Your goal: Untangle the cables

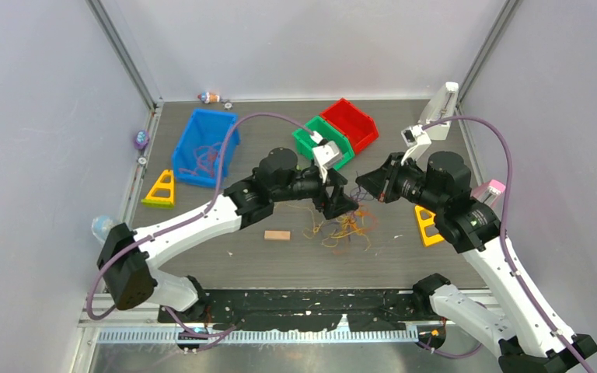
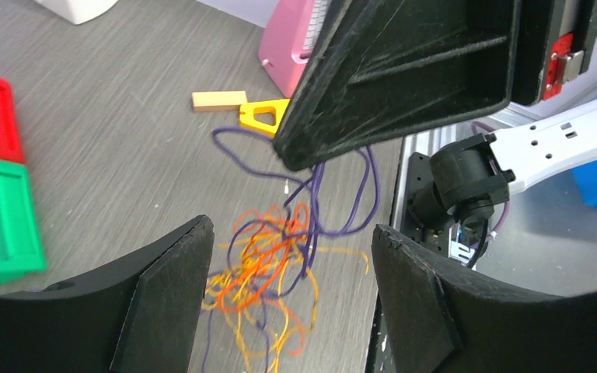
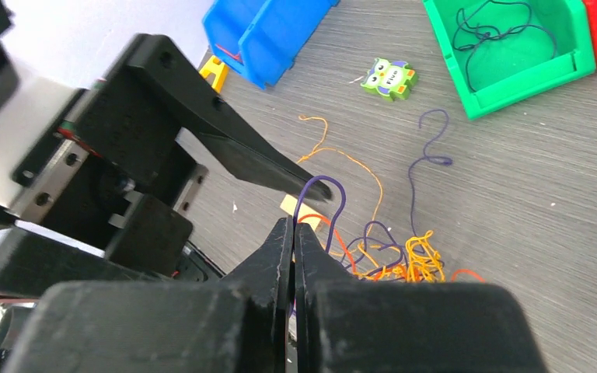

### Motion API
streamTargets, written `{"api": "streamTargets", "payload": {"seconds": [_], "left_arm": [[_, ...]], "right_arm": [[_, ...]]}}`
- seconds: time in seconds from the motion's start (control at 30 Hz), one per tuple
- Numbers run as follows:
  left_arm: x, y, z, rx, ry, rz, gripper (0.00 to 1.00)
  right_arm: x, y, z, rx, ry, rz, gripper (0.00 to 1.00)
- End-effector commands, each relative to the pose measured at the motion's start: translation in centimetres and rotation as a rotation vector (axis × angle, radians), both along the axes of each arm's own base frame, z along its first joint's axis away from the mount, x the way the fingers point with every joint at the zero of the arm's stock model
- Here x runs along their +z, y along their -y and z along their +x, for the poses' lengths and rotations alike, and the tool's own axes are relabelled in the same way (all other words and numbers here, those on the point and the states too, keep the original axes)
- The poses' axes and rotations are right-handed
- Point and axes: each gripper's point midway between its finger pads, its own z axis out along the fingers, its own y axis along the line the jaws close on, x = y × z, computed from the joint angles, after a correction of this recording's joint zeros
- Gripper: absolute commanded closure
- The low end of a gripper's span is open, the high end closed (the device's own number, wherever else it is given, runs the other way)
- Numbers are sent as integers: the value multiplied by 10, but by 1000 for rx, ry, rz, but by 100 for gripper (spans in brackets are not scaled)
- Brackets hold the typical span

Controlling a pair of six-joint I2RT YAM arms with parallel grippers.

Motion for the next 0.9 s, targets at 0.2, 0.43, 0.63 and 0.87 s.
{"api": "streamTargets", "payload": {"seconds": [0.2, 0.43, 0.63, 0.87], "left_arm": [[36, 42, -7, -106, 35, -123, 94], [31, 33, 1, -26, 28, -134, 100], [29, 20, 12, 87, -14, -108, 100], [26, -7, 42, 365, -143, -79, 100]], "right_arm": [[17, -17, -3, 80, 34, 95, 95], [-4, 13, 5, -92, 58, 28, 26], [-29, 42, 5, -228, 114, 1, 14], [-60, 13, -17, -47, 192, 133, 15]]}}
